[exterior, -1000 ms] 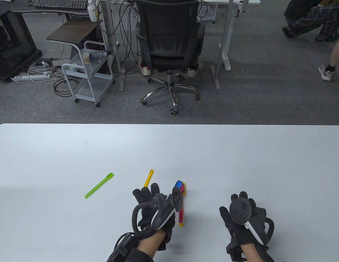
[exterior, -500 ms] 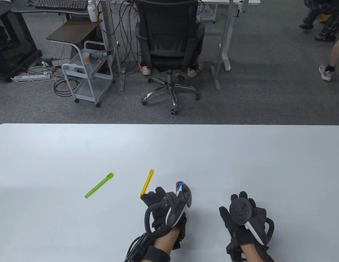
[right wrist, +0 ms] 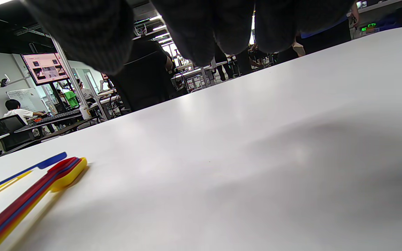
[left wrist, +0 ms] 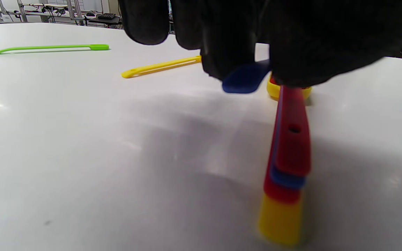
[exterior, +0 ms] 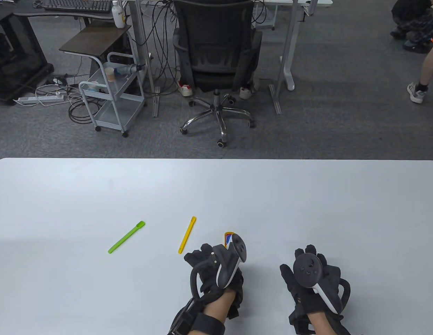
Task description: Nest measuring spoons
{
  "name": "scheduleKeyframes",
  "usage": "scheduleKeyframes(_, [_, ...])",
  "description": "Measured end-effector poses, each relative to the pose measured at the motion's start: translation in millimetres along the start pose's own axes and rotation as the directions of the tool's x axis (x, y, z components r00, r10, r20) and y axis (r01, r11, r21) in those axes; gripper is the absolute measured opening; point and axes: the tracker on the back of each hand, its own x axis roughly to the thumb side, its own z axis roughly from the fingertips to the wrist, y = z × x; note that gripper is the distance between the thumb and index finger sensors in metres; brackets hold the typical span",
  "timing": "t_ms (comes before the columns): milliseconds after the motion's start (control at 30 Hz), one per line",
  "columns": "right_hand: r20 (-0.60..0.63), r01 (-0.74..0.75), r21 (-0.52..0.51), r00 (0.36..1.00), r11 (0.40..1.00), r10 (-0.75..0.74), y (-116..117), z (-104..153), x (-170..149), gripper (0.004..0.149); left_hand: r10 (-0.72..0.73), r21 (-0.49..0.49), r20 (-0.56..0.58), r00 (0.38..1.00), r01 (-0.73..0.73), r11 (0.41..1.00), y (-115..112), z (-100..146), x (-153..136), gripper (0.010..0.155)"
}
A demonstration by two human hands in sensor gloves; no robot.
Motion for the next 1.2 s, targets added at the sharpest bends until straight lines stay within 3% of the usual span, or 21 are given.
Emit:
scheduleKeyframes(967, [0.009,-0.001,-0.005,1.000,1.000,0.001,-0.2,1.9,0.8,0.070,0.041,-0.038,-0.041,0.998,-0.042,0.998,-1.8,2.7,4.6,0.050])
scheduleKeyframes(1200, [0.006,0.000,-0.004,1.000,1.000,0.000,-0.4,2.3,0.9,0.070,0.040,-0.039,-0.024,0.999,-0.041,0.998,-2.2,3.0,5.0,0.057])
